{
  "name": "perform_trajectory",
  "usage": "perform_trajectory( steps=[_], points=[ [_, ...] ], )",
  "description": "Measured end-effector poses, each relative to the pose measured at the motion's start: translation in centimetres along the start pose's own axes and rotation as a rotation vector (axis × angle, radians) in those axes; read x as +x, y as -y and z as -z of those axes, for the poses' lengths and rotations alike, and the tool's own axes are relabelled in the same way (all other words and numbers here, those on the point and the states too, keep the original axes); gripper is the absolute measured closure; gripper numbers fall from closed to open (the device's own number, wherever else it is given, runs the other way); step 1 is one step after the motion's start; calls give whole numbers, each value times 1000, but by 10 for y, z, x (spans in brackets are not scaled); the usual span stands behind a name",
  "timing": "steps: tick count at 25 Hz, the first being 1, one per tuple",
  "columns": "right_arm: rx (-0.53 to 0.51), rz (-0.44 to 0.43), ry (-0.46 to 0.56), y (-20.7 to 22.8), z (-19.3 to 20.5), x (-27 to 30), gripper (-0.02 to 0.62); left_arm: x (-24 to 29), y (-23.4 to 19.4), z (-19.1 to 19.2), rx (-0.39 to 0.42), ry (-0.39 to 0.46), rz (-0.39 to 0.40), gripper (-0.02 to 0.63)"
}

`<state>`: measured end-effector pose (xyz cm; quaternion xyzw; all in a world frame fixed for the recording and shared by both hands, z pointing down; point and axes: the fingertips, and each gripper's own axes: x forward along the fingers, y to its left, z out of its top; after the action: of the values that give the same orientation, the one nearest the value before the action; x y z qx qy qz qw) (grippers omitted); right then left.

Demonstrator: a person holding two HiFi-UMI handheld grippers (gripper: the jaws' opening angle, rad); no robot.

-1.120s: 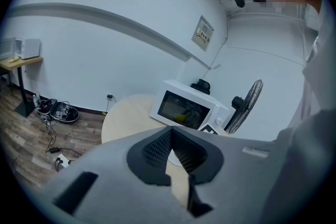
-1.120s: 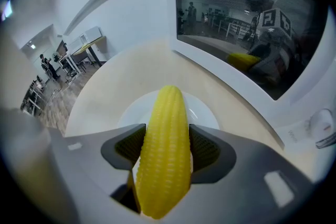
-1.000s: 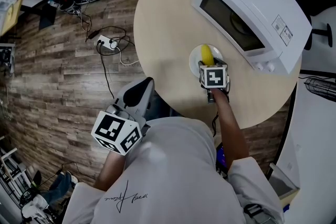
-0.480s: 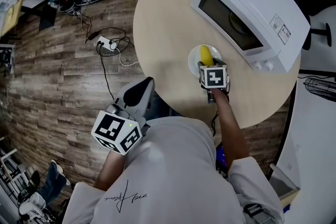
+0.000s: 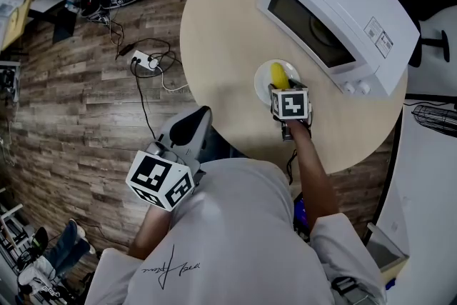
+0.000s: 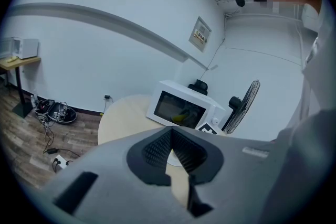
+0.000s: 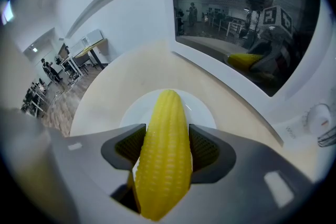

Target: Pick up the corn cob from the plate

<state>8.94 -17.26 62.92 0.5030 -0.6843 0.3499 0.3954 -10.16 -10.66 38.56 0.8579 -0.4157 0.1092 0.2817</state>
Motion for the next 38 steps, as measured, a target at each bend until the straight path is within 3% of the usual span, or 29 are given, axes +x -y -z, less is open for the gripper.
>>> perform_trajectory(
  steps=[4, 38],
  points=[
    [5, 2, 0, 0, 2, -2, 325, -2, 1, 0, 28, -2, -7, 615],
    [28, -6, 31, -2, 10, -25, 327, -13, 12, 6, 25, 11, 14, 615]
  ],
)
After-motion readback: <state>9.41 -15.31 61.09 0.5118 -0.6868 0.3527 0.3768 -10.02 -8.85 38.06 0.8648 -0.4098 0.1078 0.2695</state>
